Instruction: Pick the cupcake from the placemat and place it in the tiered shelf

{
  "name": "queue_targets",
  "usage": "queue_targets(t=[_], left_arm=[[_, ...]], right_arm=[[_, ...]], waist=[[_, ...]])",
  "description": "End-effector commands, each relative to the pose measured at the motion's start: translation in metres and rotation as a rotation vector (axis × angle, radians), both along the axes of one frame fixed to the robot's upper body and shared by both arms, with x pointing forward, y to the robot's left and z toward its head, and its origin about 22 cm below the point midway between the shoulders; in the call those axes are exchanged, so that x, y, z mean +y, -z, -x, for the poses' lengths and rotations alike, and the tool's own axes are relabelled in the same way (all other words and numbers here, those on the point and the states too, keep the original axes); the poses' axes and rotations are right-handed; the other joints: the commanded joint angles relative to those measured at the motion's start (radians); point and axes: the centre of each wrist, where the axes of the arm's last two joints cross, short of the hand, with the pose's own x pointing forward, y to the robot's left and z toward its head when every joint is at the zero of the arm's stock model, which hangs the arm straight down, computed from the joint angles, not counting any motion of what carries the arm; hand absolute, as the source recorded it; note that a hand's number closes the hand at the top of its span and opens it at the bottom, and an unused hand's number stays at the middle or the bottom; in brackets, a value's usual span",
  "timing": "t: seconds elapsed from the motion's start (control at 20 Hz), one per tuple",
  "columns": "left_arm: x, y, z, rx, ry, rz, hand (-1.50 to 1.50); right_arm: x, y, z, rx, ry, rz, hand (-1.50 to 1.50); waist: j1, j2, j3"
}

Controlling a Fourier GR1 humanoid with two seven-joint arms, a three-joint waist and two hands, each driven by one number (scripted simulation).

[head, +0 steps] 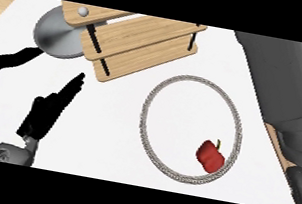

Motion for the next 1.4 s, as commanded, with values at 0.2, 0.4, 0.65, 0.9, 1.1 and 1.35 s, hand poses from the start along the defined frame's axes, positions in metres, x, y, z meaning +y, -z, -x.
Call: queue_targets(t=[0.2, 0.4, 0.65, 0.9, 1.1, 1.35], left_arm=[[0.005, 0.000, -0.005, 0.011, 0.001, -0.014, 0.00], [0.000, -0.003, -0.008, 0.012, 0.034, -0.014, 0.00], [-0.020, -0.006, -0.007, -0.004, 0.028, -0.008, 0.00], [-0.013, -0.002, -0.009, 0.001, 0.047, -0.004, 0.00], [-0.012, 0.005, -0.003, 0.018, 0.030, -0.005, 0.00], [0.006, -0.003, -0.008, 0.032, 0.043, -0.015, 0.00]], right_arm=[[0.034, 0.036, -0.023, 0.053, -0.060, 0.076, 1.50], [0.021, 0.041, -0.033, 0.110, -0.053, 0.080, 1.50], [0.034, 0.058, -0.032, 0.240, -0.146, -0.119, 1.50], [0.044, 0.072, -0.031, 0.443, -0.158, -0.569, -1.50], [0.035, 0.087, -0.033, 0.414, -0.189, -0.758, -1.50], [0.028, 0.069, -0.035, 0.208, -0.124, -0.920, -1.50]], waist=[[0.021, 0.012, -0.003], [0.036, 0.021, -0.003], [0.041, 0.020, -0.001], [0.059, 0.029, -0.001], [0.049, 0.023, -0.001], [0.037, 0.019, -0.002]])
